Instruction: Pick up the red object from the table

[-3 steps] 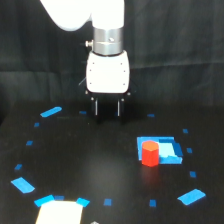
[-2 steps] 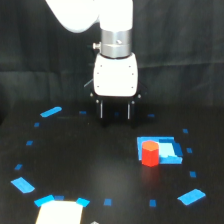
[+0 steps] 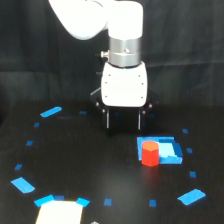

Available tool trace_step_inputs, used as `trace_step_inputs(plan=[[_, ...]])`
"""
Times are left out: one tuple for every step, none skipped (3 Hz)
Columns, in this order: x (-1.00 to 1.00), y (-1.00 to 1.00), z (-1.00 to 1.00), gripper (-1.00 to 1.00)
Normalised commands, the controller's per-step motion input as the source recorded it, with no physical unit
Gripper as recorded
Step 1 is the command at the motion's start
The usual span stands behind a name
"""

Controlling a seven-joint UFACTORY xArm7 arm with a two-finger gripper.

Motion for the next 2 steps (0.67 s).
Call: trace_step_inputs(plan=[[0.42,-0.85,-0.12,1.00],[0.50,-0.85,-0.27,0.90]])
